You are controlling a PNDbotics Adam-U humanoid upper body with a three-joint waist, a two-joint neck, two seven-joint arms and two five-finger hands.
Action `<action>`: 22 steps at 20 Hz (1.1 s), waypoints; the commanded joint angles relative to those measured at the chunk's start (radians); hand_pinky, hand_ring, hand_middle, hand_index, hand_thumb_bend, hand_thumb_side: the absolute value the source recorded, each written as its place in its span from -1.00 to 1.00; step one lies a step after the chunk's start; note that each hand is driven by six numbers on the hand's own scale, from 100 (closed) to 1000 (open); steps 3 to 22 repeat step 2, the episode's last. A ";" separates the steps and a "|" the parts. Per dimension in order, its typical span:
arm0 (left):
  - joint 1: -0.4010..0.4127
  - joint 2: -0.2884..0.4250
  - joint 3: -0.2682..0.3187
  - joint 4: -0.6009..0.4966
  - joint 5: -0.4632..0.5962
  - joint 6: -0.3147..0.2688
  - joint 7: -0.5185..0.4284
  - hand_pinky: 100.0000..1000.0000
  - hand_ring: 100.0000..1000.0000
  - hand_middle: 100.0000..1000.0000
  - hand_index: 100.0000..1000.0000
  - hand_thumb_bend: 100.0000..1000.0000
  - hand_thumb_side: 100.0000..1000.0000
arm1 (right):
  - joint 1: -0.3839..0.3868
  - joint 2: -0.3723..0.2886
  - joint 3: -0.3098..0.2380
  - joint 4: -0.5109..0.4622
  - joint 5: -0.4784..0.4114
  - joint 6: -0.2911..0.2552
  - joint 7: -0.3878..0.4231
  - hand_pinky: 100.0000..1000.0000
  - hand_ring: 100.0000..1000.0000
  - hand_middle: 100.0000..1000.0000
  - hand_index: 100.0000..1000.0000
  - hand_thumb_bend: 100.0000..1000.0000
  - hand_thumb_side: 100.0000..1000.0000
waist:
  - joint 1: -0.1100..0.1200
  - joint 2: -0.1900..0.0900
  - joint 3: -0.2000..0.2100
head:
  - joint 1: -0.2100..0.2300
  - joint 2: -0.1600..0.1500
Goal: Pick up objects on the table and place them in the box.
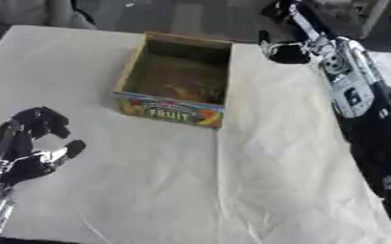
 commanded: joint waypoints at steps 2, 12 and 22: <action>-0.002 0.022 0.013 -0.013 -0.004 0.000 0.008 -0.03 -0.09 -0.07 0.08 0.43 -0.48 | 0.039 -0.054 0.003 -0.117 -0.070 0.061 -0.045 0.33 0.31 0.29 0.49 -1.00 0.28 | -0.002 -0.009 -0.005 | 0.009 0.006; -0.002 0.022 0.013 -0.013 -0.004 0.000 0.008 -0.03 -0.09 -0.07 0.08 0.43 -0.48 | 0.039 -0.054 0.003 -0.117 -0.070 0.061 -0.045 0.33 0.31 0.29 0.49 -1.00 0.28 | -0.002 -0.009 -0.005 | 0.009 0.006; -0.002 0.022 0.013 -0.013 -0.004 0.000 0.008 -0.03 -0.09 -0.07 0.08 0.43 -0.48 | 0.039 -0.054 0.003 -0.117 -0.070 0.061 -0.045 0.33 0.31 0.29 0.49 -1.00 0.28 | -0.002 -0.009 -0.005 | 0.009 0.006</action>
